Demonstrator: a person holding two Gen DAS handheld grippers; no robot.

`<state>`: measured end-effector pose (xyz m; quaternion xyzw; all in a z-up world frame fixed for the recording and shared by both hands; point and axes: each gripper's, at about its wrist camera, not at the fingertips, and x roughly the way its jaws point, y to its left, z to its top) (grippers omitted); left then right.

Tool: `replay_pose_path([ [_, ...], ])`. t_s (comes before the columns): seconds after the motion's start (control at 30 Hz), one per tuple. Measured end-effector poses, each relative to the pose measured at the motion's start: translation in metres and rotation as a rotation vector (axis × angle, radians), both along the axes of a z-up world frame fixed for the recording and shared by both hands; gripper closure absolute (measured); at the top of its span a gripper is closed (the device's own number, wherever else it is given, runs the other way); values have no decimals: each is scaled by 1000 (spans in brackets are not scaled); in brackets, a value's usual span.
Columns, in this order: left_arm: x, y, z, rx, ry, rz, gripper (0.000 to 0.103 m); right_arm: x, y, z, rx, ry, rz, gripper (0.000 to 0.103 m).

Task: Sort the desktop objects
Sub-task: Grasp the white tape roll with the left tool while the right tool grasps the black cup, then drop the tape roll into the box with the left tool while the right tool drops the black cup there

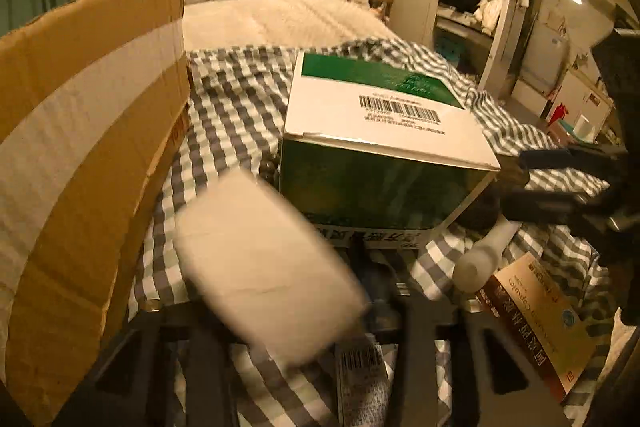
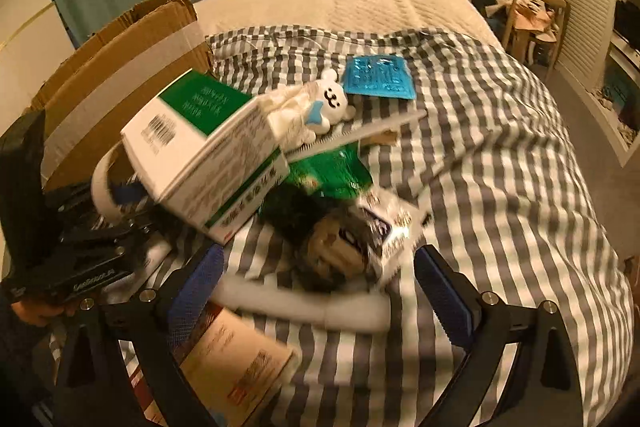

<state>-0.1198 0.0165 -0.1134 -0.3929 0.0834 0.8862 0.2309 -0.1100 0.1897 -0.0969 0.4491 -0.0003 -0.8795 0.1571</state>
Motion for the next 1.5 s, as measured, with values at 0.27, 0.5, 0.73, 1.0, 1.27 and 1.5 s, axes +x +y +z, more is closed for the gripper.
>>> replay_pose_path([
  [0.27,12,-1,7,-5,-64,-10,90,-9,-9,-8,61,-18,-6,53],
  [0.5,22,-11,32,0,-65,50,92,-8,1,-2,1,-22,-27,60],
  [0.73,37,-24,71,65,-22,130,92,1,1,16,-70,10,-10,70],
  [1.0,64,-25,102,160,-20,184,93,25,5,34,-77,49,-18,71],
  [1.27,87,-26,142,200,62,144,93,68,20,86,-109,151,-46,72],
  [1.5,74,-54,205,221,192,161,93,87,-9,145,-141,236,31,73],
])
